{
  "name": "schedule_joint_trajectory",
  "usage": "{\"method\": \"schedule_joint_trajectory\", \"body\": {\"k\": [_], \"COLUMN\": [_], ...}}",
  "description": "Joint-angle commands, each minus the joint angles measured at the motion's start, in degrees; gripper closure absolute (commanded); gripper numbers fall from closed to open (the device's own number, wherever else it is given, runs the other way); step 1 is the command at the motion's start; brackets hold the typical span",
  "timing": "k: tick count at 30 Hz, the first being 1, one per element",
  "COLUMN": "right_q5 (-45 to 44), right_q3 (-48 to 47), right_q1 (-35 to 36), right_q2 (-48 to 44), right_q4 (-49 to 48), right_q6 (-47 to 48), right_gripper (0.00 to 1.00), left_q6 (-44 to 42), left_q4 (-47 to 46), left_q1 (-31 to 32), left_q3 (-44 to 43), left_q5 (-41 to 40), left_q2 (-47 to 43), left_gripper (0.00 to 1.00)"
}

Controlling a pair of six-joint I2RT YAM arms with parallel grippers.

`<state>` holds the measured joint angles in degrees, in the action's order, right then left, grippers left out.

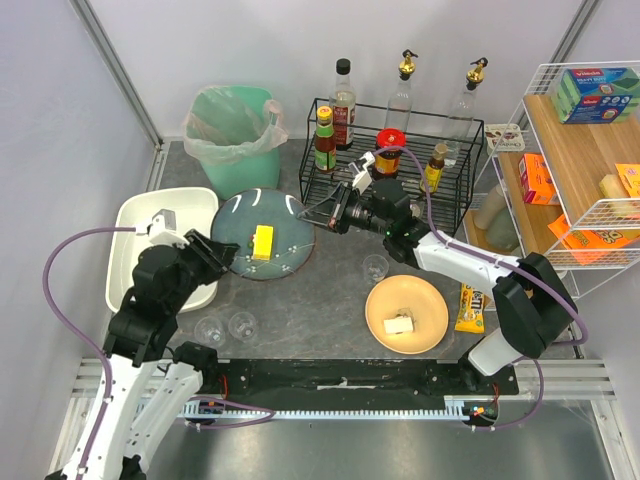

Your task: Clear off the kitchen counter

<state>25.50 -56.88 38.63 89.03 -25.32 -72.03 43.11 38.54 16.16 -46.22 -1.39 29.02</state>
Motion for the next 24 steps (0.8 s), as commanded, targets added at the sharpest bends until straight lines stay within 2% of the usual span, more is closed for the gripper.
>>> {"method": "schedule_joint_trajectory", "body": {"k": [1, 3, 7, 11, 13, 18, 24], "right_q5": [2.01, 2.36, 2.19, 0.53, -0.18, -2.64, -5.28], "right_q3": [-3.23, -3.32, -3.76, -4.55, -4.73, -4.90, -4.11], "right_q1": [0.22, 0.22, 0.39, 0.65, 0.74, 0.74, 0.83], "right_q2": [-3.96, -3.87, -4.31, -5.62, -6.41, -8.61, -10.63], "right_q4": [-13.61, -13.35, -10.02, -4.05, -2.20, 1.85, 4.57], "right_q6": [-6.37, -6.28, -4.09, -1.63, -0.40, 2.06, 3.91], "right_gripper": [1.00, 1.00, 1.00, 0.98, 0.90, 0.55, 0.29], "left_q6": [4.43, 4.70, 5.22, 6.28, 7.33, 10.93, 16.90], "left_q4": [-4.79, -5.23, -5.85, -6.46, -6.64, -7.60, -10.59], "left_q1": [0.10, 0.01, 0.01, 0.10, 0.01, -0.08, -0.08], "left_q3": [-0.19, -0.36, -0.80, -1.77, -2.56, -5.63, -9.15], "left_q5": [1.12, 2.60, 4.72, 6.13, 6.40, 5.79, 4.12], "left_q2": [-1.15, -0.72, 0.60, 1.22, 1.57, 2.36, 3.85], "left_gripper": [0.63, 0.71, 0.98, 0.98, 0.98, 0.98, 0.98]}}
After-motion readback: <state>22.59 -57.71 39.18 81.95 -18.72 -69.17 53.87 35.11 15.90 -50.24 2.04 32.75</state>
